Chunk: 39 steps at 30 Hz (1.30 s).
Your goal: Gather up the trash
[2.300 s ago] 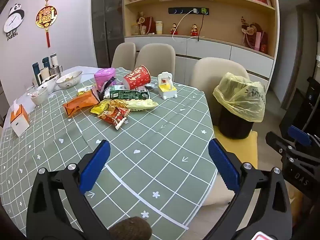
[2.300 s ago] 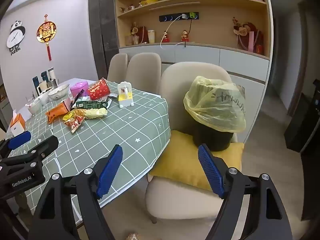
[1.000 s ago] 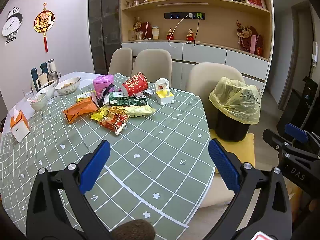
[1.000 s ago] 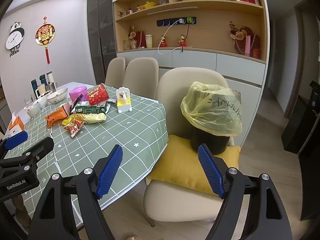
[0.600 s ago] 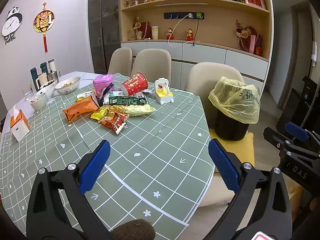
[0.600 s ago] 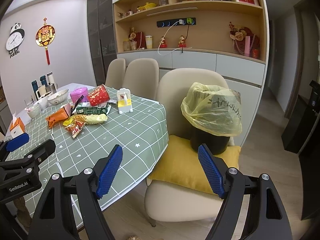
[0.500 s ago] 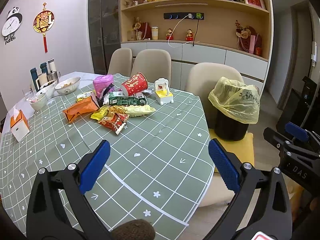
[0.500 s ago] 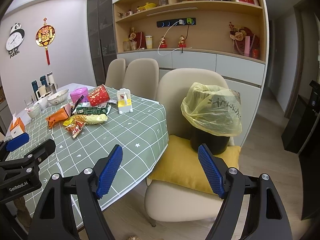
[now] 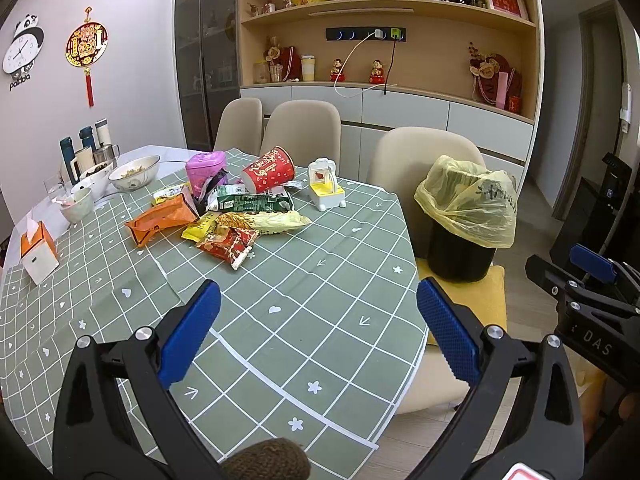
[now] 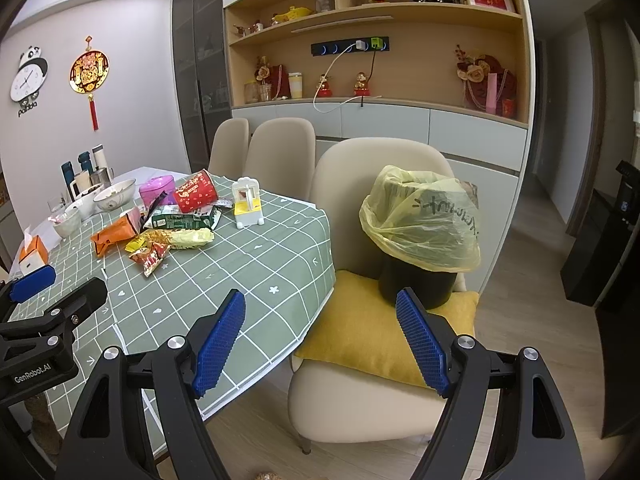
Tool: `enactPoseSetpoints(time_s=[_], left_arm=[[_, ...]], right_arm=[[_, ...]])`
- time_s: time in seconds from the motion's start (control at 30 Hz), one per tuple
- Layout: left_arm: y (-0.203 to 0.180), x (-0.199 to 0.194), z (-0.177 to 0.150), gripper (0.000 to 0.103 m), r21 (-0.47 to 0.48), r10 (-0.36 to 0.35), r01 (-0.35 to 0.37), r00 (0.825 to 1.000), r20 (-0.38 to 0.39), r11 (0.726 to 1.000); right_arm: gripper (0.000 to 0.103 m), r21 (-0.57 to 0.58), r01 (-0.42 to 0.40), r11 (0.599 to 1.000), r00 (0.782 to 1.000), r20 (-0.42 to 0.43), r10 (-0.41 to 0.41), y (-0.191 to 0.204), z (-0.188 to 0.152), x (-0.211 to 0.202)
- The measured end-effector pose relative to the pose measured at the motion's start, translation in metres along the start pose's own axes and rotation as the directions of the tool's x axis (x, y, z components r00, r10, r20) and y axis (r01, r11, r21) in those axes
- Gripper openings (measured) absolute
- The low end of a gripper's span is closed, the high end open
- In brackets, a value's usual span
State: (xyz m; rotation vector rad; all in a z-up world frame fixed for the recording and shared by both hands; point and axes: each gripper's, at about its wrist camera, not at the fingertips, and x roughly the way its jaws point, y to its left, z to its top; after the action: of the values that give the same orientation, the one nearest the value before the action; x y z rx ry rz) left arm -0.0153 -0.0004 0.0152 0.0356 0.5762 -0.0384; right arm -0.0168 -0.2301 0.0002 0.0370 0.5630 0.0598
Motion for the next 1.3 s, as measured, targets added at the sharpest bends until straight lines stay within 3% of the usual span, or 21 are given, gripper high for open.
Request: enactPoseSetpoints(time_s=[0.73, 1.17, 1.3], left_arm=[[0.002, 0.0, 0.002, 0.094, -0.012, 0.0, 0.0, 1.0, 0.002, 1.0], [0.036, 0.03, 0.004, 0.094, -0.046, 0.022, -0.023, 0.999, -0.028, 0.999], [0.065, 0.054, 0.009, 0.094, -0.046, -0.031, 0.029, 0.998, -0.057, 0.999]], right_arm=[[0.074, -0.009, 0.008, 1.0, 1.0, -0.001, -0.008, 0.002, -0.002, -0.003], [0.074, -0.035, -0.005, 0.999, 1.0, -0.023, 0.004, 0.026, 0.014, 0.024], [0.074, -0.055, -0.03, 0.998, 0.999, -0.043, 0.028, 0.04, 0.023, 0.047]])
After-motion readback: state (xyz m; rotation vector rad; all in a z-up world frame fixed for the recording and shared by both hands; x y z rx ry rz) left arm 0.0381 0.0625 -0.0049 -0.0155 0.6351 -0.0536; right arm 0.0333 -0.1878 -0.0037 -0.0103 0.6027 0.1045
